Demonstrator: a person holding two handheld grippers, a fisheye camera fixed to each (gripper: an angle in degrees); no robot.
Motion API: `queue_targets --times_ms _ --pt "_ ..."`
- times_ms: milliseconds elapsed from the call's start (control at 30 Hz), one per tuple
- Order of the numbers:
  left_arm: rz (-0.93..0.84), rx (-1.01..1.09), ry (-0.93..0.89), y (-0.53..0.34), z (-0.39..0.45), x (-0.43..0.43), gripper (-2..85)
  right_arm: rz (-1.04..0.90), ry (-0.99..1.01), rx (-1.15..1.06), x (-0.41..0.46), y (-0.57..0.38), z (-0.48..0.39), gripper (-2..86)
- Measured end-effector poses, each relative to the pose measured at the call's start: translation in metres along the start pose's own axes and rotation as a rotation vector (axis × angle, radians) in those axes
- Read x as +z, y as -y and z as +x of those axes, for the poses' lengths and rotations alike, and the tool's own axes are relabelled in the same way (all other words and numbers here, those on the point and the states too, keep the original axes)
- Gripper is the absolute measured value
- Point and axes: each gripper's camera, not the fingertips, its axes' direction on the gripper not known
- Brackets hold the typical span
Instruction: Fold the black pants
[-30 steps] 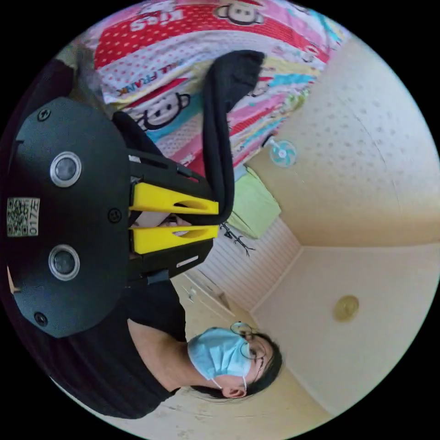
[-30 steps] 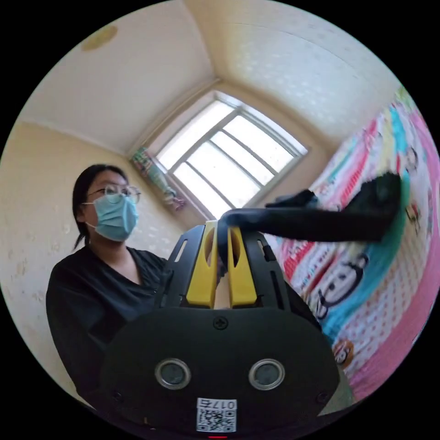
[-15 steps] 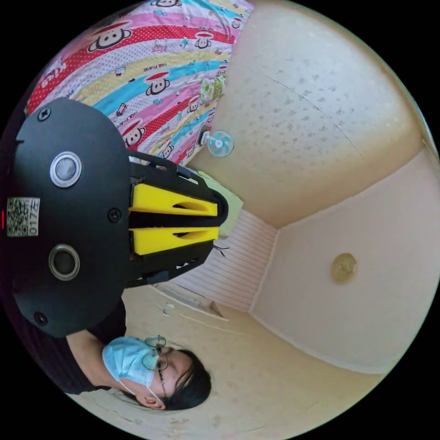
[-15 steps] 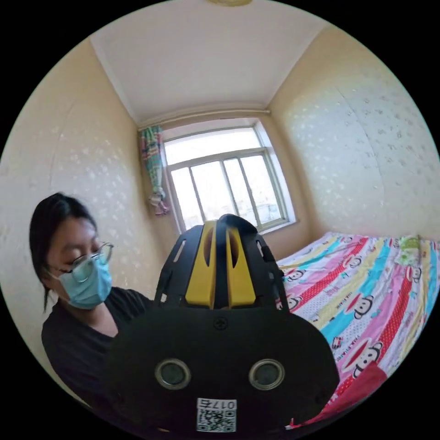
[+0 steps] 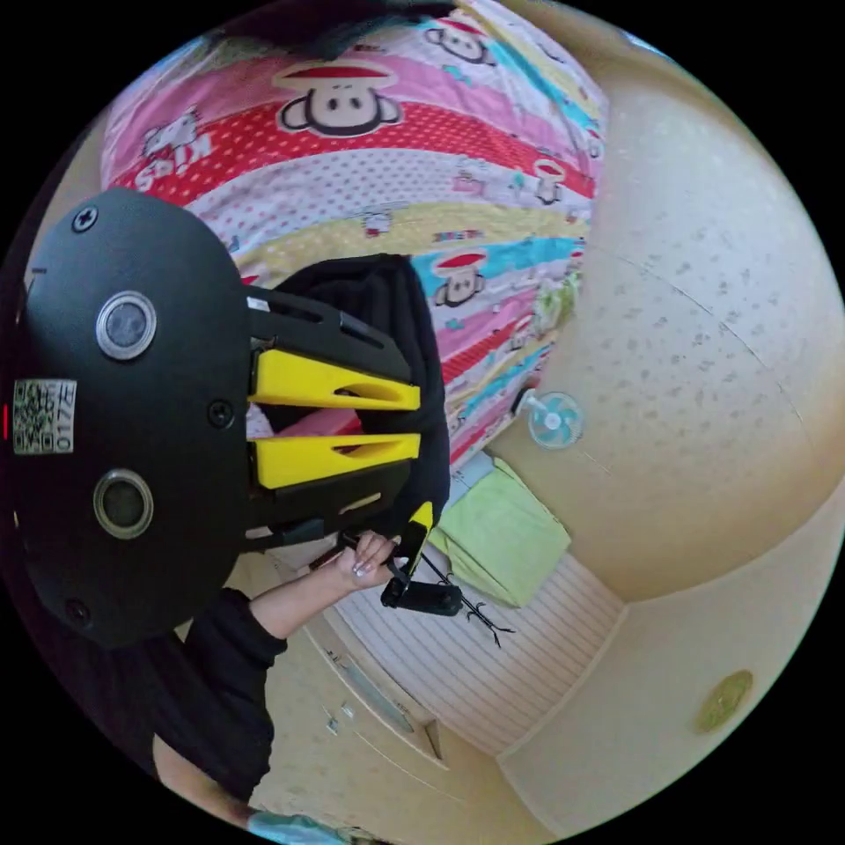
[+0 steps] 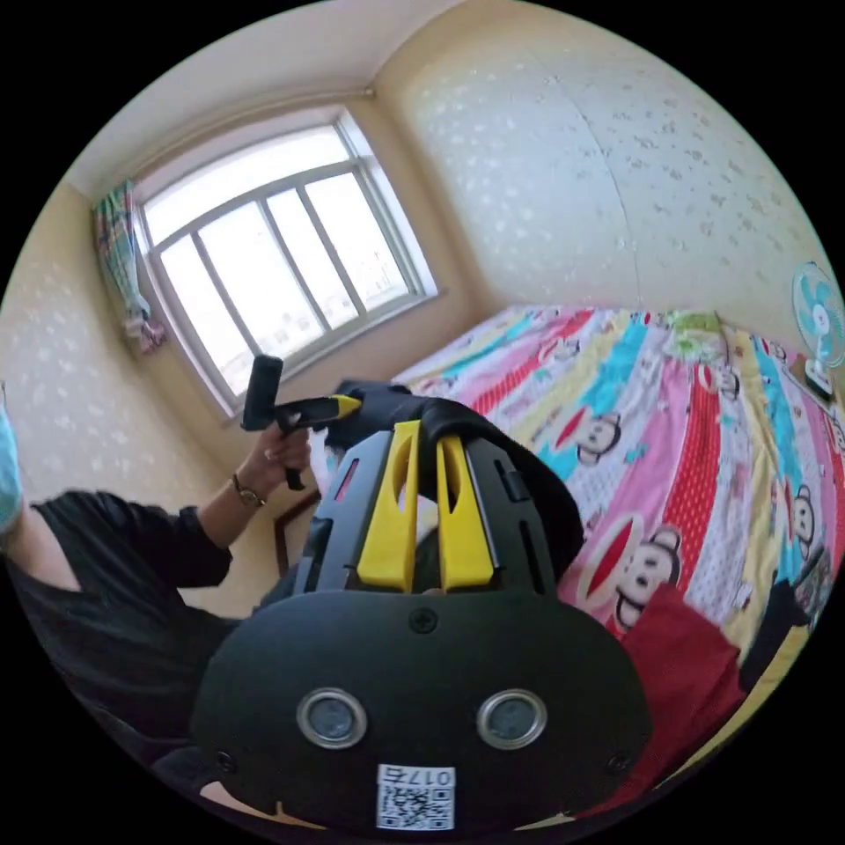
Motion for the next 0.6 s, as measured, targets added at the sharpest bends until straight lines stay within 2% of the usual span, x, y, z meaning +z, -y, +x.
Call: queue_targets --times_ms 67,167,267,333,467,600 --pt "-0.115 -0.129 -0.027 -0.088 -0.040 0.042 8.2 -0.124 -0.017 0.041 0.044 -0.074 0.007 4.0" --pt "-0.285 -0.373 -0.056 -0.188 -0.084 0.078 15.7 -0.342 -0.038 0.243 0.100 -0.193 0.020 7.3" --pt "-0.204 -0.514 -0.097 -0.233 -0.102 0.060 16.1 -0.453 -0.084 0.379 0.116 -0.262 0.020 10.6" --pt "-0.148 -0.523 -0.086 -0.220 -0.110 0.046 16.3 -0.374 -0.102 0.410 0.104 -0.261 0.024 12.0" --pt "-0.092 -0.377 -0.034 -0.118 -0.125 0.041 16.9 -0.037 -0.050 0.388 0.068 -0.186 0.067 16.0" --pt "-0.164 -0.373 -0.031 -0.043 -0.151 0.085 19.9 0.068 0.059 0.605 0.084 -0.128 0.141 22.0"
